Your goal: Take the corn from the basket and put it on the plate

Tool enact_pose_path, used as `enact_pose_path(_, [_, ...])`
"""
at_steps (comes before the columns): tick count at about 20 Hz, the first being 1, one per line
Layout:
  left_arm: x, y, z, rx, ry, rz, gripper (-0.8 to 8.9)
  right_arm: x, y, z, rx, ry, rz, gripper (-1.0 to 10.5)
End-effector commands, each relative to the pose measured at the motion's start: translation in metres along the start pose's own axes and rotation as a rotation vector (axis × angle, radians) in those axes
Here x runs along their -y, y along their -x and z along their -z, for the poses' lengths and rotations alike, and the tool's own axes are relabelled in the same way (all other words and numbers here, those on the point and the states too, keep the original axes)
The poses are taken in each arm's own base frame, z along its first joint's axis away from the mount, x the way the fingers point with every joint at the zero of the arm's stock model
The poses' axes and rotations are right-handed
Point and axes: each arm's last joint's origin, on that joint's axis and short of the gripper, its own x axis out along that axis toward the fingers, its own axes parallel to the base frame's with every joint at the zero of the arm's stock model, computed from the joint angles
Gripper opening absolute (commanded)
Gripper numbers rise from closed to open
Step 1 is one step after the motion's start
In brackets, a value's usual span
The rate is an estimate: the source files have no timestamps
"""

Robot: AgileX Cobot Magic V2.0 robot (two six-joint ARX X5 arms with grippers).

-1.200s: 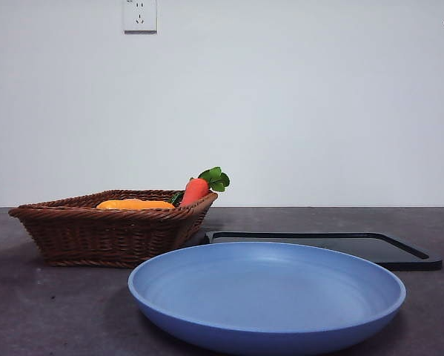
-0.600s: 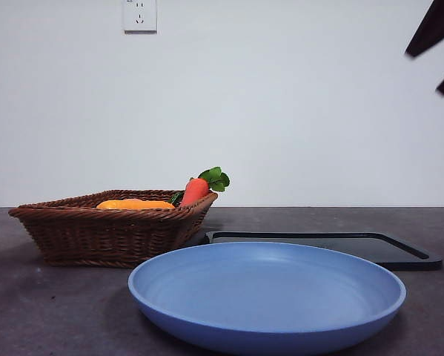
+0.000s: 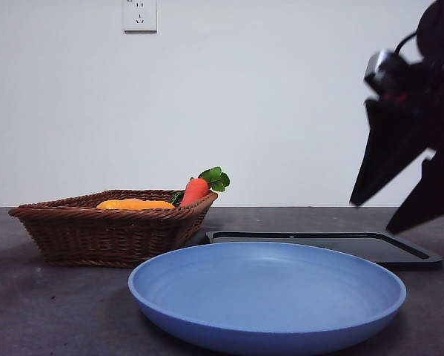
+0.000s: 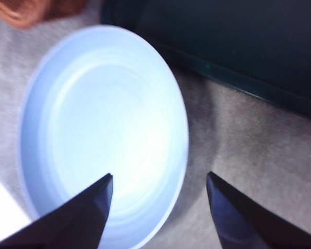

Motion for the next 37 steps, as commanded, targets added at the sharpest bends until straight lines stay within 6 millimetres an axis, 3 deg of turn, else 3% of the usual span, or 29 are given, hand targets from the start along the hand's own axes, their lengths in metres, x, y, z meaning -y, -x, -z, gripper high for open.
enact_pose_path(1, [0.002, 0.002, -0.005, 0.016, -0.027, 0.006, 3.91, 0.003, -0.014, -0.007, -0.026, -0.001, -0.007, 2.9])
enact_pose_path(6, [0.002, 0.002, -0.005, 0.016, -0.027, 0.007, 3.91, 0.008, -0.036, -0.007, -0.085, -0.004, -0.015, 2.4])
enact_pose_path(13, [0.002, 0.002, -0.004, 0.015, -0.026, 0.006, 3.91, 0.010, -0.048, -0.004, -0.128, -0.011, 0.005, 1.3])
enact_pose_path(17, [0.002, 0.002, -0.004, 0.015, -0.026, 0.006, 3.91, 0.012, -0.050, -0.004, -0.134, -0.019, 0.030, 0.0])
enact_pose_path(25, [-0.005, -0.011, -0.013, -0.020, -0.013, 0.008, 3.91, 0.007, -0.041, -0.004, -0.119, -0.037, 0.027, 0.0])
enact_pose_path(31, [-0.004, -0.052, -0.055, -0.082, -0.123, -0.001, 3.91, -0.015, 0.008, 0.003, -0.022, -0.011, 0.030, 0.0])
enact_pose_path(33, [-0.001, -0.074, -0.070, -0.131, -0.196, -0.031, 3.91, -0.022, 0.025, 0.006, 0.032, -0.001, 0.032, 0.0])
enact_pose_path(37, [0.004, -0.137, -0.095, -0.254, -0.333, -0.085, 3.91, -0.030, 0.055, 0.011, 0.159, -0.001, 0.042, 0.0])
